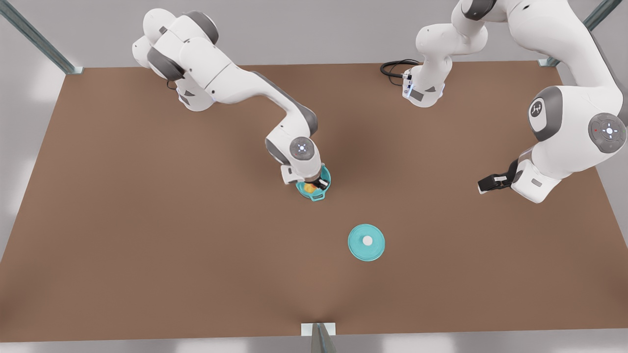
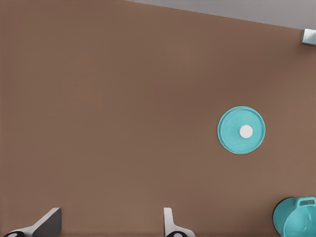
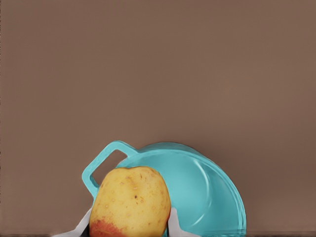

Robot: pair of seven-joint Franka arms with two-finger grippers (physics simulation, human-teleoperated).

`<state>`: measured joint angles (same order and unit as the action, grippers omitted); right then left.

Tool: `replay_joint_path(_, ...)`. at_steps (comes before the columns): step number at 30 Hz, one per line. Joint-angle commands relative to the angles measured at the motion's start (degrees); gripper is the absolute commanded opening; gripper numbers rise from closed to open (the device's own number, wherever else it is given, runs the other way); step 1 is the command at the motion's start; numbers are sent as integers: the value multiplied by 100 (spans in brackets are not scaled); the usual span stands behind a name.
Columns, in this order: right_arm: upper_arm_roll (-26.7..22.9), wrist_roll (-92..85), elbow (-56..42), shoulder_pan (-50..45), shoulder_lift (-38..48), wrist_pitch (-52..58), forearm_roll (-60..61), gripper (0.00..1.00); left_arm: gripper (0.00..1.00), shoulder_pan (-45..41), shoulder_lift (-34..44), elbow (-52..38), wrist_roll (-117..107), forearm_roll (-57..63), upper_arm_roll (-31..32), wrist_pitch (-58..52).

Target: Open the pot lid and put the potato into the pot

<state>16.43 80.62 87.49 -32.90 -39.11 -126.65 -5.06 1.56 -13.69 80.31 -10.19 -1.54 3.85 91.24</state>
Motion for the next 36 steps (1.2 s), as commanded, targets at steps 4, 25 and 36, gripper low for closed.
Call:
replay_joint_path(4,9,789,-4,-41,18,9,-66,56,100,-16,-2,11,43,5,1,-19)
replay_joint_path(25,-8,-7473,1456,5109,3199,2856,136,100,100,-24,-20,20,34,5,10,-28)
replay_joint_path(36,27,-7455,1455,5100,3164,2909,128,100,100,-104,-37,29,26,58,10,-28)
